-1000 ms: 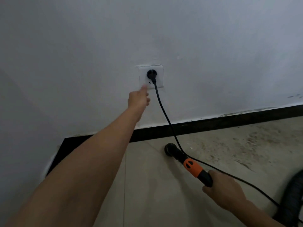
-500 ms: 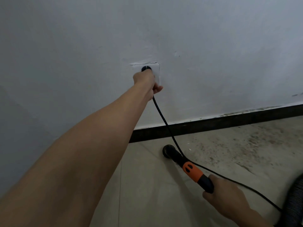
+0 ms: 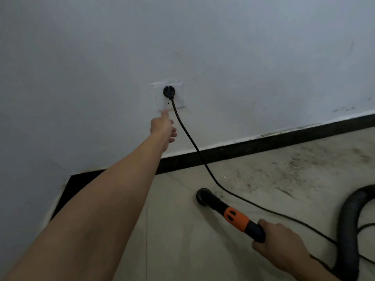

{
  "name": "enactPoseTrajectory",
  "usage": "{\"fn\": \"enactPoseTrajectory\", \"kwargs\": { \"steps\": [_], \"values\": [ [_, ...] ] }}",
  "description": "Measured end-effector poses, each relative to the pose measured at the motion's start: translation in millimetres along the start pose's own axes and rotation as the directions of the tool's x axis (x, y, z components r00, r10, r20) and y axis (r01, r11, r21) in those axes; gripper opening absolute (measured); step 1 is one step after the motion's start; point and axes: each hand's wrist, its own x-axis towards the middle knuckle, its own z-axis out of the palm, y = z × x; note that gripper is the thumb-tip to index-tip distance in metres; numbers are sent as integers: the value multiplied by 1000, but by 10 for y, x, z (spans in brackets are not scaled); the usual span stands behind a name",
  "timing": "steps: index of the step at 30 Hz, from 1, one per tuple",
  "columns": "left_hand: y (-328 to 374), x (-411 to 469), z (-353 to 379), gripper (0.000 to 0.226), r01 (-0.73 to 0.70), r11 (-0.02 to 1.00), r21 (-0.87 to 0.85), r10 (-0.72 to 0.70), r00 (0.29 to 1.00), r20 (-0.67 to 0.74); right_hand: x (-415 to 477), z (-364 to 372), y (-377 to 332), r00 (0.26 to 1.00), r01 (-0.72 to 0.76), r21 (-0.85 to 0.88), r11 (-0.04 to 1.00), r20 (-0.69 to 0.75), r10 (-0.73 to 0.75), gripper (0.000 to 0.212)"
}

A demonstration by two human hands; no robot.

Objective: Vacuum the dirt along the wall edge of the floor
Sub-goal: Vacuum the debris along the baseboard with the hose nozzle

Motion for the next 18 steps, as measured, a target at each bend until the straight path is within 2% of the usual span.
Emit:
{"fn": "enactPoseTrajectory", "kwargs": {
  "steps": [3,6,10,16,18],
  "values": [
    [-554,-72,-138,36,-6,989,151,9,1000,-21,-202,48,97,1000,24,-43,999,13,-24,24],
    [-1191,-204,-252,27,-39,915,401,40,999,7,-444,140,217,998,54,-94,994,-16,-56,23],
    [-1971,-495,-336,22,-128,697,705,62,991,119,-794,307,481,998,40,-178,983,-37,-47,26],
    [-2851,-970,-224,30,-265,449,853,101,964,246,-1197,372,1146,999,-46,-206,978,15,50,27],
    [-3054,-1143,-139,35,-304,329,894,135,952,275,-1302,353,1360,997,-65,-251,966,28,75,29]
  ]
}}
